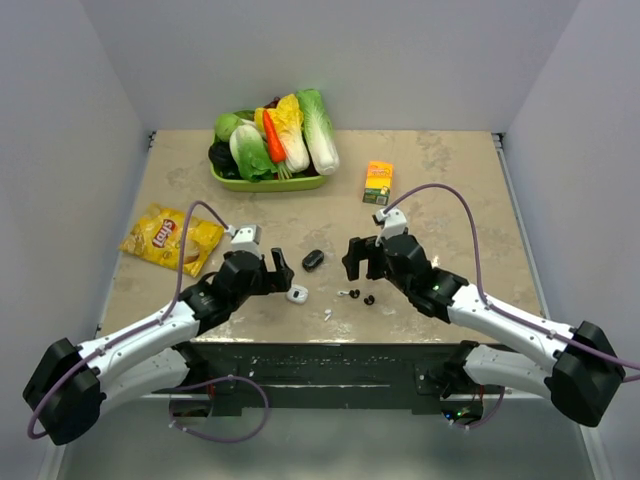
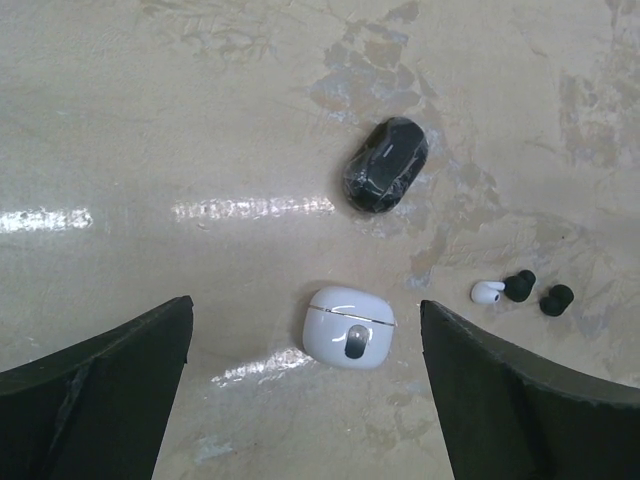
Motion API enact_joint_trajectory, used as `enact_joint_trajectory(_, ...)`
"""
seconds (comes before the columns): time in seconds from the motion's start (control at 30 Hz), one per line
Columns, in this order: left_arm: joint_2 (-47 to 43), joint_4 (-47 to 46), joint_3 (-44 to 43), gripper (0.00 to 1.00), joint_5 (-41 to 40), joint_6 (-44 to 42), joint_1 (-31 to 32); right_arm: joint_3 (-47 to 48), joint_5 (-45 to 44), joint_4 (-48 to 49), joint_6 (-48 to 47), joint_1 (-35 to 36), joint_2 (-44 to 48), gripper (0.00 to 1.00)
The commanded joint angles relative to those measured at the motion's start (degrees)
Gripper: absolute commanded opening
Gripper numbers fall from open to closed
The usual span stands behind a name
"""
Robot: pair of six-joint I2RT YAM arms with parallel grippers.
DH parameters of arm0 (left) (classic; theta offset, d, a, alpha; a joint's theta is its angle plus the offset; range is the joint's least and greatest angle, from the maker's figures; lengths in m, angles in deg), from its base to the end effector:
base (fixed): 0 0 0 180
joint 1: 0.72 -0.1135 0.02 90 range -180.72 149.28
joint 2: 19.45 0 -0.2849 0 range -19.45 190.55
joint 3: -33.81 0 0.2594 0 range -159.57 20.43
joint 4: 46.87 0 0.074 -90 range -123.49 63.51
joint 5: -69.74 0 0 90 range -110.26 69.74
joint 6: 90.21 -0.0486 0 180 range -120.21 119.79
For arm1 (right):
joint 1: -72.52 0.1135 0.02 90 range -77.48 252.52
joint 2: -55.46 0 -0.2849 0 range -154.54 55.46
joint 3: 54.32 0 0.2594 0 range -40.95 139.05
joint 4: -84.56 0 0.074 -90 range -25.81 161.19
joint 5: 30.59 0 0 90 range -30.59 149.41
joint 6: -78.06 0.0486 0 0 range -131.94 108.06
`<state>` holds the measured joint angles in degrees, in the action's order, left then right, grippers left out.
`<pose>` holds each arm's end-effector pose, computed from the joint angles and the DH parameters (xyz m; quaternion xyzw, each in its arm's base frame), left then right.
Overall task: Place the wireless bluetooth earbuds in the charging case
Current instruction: Pick up the charging case at the center of the board.
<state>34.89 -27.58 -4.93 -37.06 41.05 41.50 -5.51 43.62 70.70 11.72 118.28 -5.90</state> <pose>0.1595 -0.1258 0.2063 -0.0602 0.8776 -0.2080 0.4277 0.1803 0.1662 0.2535 -0.0903 0.8401 0.2012 0.4955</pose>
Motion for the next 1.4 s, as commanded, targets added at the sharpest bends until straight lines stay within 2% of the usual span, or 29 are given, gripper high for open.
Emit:
enact_joint_trajectory(0.0,1.3,-3.5,-0.2,1.0,2.6,-2.9,1.7,-0.7,2.7,2.2,-1.9,0.1,1.8,0.98)
enact_joint_trajectory(0.13,7.7,3.6,-6.2,0.99,-3.3,-4.6,6.7,-0.4,2.9,1.0,-2.0,0.1,1.7,0.98)
enact_joint_trajectory(0.23,13.8,10.0,-11.7,0.98,-7.5,-5.4,12.7,-0.4,2.9,0.8,-1.9,0.1,2.1,0.98)
enact_joint_trajectory(0.33,16.7,13.3,-14.4,0.98,-9.3,-5.2,14.6,-0.6,2.9,1.0,-1.8,0.1,2.7,0.98)
enact_joint_trajectory(0.43,17.0,12.8,-14.2,0.98,-9.0,-6.0,14.7,-1.2,3.2,1.0,-1.7,0.1,3.4,0.98)
enact_joint_trajectory(0.73,24.7,11.5,-15.9,0.81,-8.4,-9.3,14.7,-1.5,3.7,0.8,-1.4,0.1,4.4,0.98)
enact_joint_trajectory(1.2,29.9,7.5,-16.6,0.81,-7.6,-9.5,14.6,-1.7,4.0,1.2,-1.2,0.1,3.6,0.98)
enact_joint_trajectory(1.37,30.5,7.5,-16.9,0.85,-8.6,-6.6,14.6,-1.9,3.9,1.1,-1.0,0.1,3.5,0.98)
